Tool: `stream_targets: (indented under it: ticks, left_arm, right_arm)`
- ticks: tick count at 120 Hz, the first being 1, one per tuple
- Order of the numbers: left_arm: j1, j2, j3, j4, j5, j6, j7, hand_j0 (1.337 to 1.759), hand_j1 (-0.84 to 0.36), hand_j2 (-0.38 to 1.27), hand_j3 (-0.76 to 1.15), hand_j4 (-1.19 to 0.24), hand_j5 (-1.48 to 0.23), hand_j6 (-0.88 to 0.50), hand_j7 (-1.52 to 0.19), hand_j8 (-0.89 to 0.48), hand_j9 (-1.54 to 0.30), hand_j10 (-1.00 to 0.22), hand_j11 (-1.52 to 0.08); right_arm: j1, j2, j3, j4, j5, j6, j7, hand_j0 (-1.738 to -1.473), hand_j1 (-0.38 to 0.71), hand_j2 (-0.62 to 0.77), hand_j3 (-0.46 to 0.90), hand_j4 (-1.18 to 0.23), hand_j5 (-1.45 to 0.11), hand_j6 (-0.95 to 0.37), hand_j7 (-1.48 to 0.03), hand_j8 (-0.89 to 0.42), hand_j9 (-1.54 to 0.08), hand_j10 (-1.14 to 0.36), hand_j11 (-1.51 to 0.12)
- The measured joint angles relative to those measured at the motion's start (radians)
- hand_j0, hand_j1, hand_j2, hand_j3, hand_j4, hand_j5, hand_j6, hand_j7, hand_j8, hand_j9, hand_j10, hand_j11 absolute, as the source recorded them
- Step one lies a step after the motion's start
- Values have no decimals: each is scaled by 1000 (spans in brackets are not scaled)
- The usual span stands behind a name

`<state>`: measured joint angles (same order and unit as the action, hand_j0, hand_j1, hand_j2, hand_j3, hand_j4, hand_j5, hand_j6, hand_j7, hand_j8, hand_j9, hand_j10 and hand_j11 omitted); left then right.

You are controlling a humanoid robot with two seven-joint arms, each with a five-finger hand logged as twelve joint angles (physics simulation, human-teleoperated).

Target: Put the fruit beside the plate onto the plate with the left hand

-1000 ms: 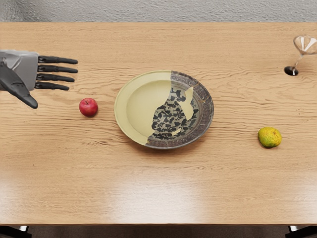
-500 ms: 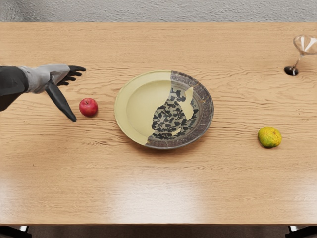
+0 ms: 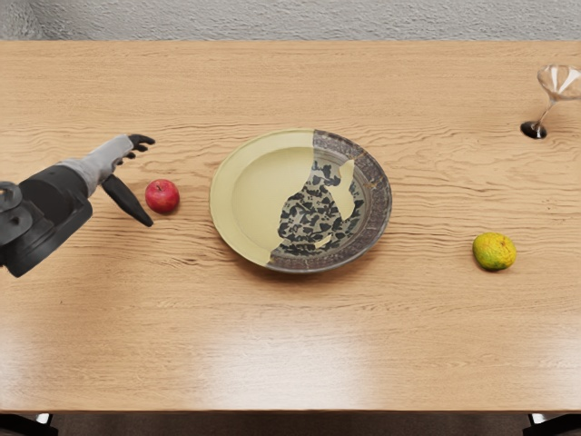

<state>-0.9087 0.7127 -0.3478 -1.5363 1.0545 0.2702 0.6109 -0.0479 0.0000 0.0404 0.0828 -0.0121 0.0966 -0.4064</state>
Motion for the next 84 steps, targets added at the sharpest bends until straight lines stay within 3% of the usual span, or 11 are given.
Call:
stream_targets:
  ticks: [64,84]
  left_arm:
    - [15,-141,60,194,65,125,0,1658,52,53,0,-253,-325,-255,-325,-254,-325,-253,-325]
    - [13,-178,82,221,82,154,0,1658,45,54,0,-259,-333,-260,-333,-260,-332,-258,-332]
  right_arm:
    - [1,0,1,1,1,0,1,-1658,-349,0,0,0,0,-1,0,-1,0,0,0]
    - [0,0,1,1,1,0,0,-1658,-349,0,0,0,0,-1,0,0,0,0,0]
